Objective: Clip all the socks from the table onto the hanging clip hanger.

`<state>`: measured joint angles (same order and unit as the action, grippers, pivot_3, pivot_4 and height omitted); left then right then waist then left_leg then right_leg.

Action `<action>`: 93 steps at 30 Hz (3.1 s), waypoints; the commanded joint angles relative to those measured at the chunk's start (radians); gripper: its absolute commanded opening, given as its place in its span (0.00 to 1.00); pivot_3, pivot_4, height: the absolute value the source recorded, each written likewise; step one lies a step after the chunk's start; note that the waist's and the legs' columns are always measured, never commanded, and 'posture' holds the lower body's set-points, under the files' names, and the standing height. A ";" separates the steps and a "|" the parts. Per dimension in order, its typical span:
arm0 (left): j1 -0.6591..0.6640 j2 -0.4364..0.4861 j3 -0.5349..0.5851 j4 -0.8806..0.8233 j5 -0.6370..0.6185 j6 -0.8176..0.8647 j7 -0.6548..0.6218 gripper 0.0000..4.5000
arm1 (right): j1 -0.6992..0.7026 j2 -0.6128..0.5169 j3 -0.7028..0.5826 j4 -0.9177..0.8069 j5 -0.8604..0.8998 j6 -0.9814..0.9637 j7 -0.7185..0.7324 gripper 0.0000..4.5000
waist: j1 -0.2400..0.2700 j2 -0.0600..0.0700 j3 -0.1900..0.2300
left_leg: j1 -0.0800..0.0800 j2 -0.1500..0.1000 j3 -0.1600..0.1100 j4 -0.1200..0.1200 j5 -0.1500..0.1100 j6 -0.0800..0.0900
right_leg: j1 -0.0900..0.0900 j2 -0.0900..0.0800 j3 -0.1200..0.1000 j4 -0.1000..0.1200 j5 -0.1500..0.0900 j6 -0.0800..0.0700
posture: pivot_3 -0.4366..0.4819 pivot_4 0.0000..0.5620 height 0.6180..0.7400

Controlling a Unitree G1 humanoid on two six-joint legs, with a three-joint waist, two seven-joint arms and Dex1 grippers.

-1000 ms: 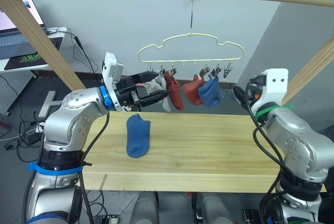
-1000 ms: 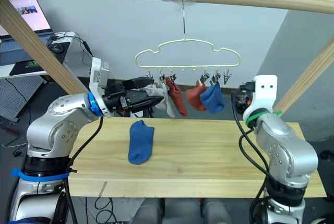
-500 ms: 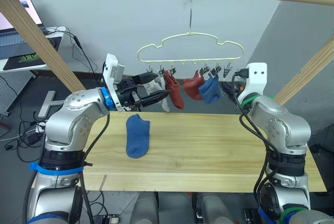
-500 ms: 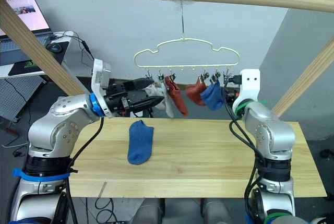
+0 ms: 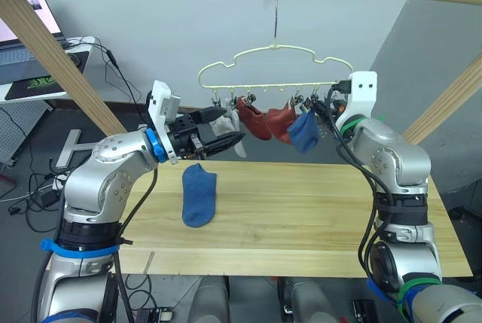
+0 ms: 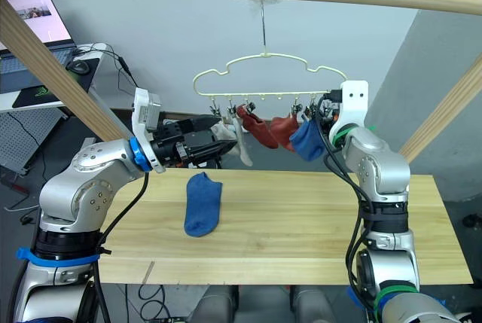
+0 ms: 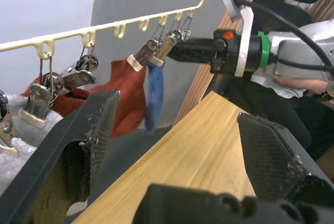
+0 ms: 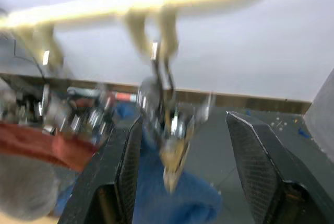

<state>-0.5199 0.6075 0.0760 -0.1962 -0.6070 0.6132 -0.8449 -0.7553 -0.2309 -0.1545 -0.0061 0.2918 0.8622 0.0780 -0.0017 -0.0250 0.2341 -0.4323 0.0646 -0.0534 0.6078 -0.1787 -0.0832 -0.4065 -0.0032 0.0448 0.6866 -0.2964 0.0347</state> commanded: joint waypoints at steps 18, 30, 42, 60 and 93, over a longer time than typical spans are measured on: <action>0.012 -0.013 0.017 -0.053 -0.015 0.003 0.035 0.92 | -0.082 0.011 -0.001 0.049 -0.044 -0.052 -0.025 0.38 | 0.001 0.004 0.009 | 0.000 0.000 0.000 -0.001 0.000 0.000 | -0.001 0.000 0.000 -0.001 0.000 0.000 | 0.62 0.43 1.00; 0.013 -0.026 0.012 -0.055 -0.010 0.000 0.043 0.92 | -0.117 0.008 0.001 0.064 -0.052 -0.050 -0.033 0.38 | 0.001 0.004 0.009 | -0.001 0.000 0.000 -0.002 0.000 0.000 | -0.001 0.000 0.000 -0.001 0.000 0.000 | 0.62 0.42 1.00; 0.012 -0.027 0.010 -0.059 -0.008 0.000 0.053 0.92 | -0.103 -0.002 0.005 0.052 -0.070 -0.031 -0.046 0.38 | 0.001 0.004 0.009 | -0.001 0.000 0.000 -0.003 0.000 0.000 | -0.001 0.000 0.000 -0.003 0.000 0.000 | 0.62 0.42 1.00; 0.015 -0.044 0.009 -0.054 0.006 -0.014 0.064 0.92 | -0.111 0.047 -0.012 -0.025 -0.070 0.063 -0.088 0.38 | 0.001 0.005 0.009 | -0.001 0.000 0.000 -0.005 0.000 0.000 | -0.001 0.000 -0.001 -0.004 0.000 0.000 | 0.62 0.42 1.00; 0.123 0.067 -0.104 0.058 0.206 0.068 0.143 1.00 | -0.126 0.042 0.003 -0.002 -0.092 0.045 -0.082 0.00 | 0.001 0.005 0.009 | -0.001 0.000 0.000 -0.007 0.000 0.000 | -0.002 0.000 -0.001 -0.005 0.000 0.000 | 0.62 0.43 1.00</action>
<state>-0.4108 0.6572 -0.0170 -0.1559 -0.4533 0.7259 -0.7095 -0.8646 -0.1829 -0.1512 0.0216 0.2081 0.9162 -0.0014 -0.0002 -0.0201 0.2433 -0.4330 0.0647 -0.0533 0.6005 -0.1787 -0.0832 -0.4084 -0.0034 0.0439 0.6820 -0.2964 0.0347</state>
